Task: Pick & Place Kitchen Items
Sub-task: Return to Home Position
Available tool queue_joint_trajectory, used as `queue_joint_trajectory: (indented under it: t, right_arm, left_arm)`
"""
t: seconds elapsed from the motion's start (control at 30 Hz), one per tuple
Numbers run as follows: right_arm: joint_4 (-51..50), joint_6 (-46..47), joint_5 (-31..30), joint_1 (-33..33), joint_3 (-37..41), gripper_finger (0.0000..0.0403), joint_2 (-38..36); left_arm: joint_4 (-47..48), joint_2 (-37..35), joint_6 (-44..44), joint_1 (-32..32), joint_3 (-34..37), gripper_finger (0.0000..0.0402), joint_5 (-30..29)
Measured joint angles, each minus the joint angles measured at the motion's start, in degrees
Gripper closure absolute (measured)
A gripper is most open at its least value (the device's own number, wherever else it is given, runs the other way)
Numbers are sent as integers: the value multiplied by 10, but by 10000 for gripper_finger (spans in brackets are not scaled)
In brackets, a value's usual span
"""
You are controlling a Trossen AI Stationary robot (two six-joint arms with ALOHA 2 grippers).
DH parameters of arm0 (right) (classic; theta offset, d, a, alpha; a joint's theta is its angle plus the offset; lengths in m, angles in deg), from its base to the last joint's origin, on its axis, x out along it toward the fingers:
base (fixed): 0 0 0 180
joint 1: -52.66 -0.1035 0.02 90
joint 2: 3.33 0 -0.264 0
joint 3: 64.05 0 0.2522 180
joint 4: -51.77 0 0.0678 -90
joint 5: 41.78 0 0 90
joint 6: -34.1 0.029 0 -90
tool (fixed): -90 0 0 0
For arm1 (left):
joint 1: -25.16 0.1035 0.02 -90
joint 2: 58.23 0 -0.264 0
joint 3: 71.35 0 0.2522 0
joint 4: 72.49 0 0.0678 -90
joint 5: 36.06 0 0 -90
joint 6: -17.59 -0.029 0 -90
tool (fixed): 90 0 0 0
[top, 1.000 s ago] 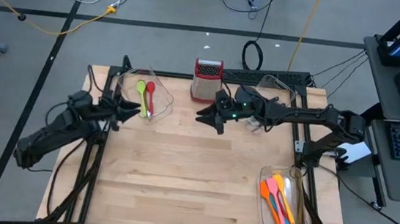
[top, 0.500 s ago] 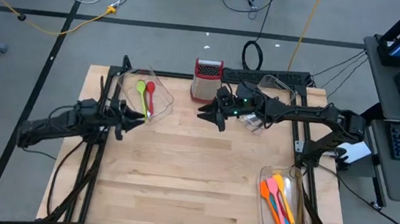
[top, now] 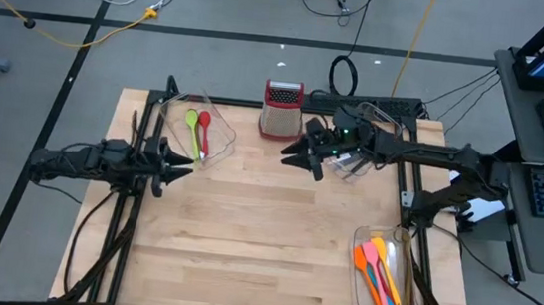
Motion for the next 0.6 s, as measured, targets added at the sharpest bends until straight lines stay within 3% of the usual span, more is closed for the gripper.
queue_joint_trajectory:
  t: [0.23,0.47,0.6]
  right_arm:
    - [-47,-59,-74,-17,38,227,-79]
    - [72,-1,-115,-40,202,231,-184]
    - [85,42,-115,-41,285,228,-262]
  left_arm:
    - [46,0,-27,-13,-10,245,-34]
    - [36,0,-43,-22,-2,245,-37]
    - [35,0,-39,-29,3,245,-44]
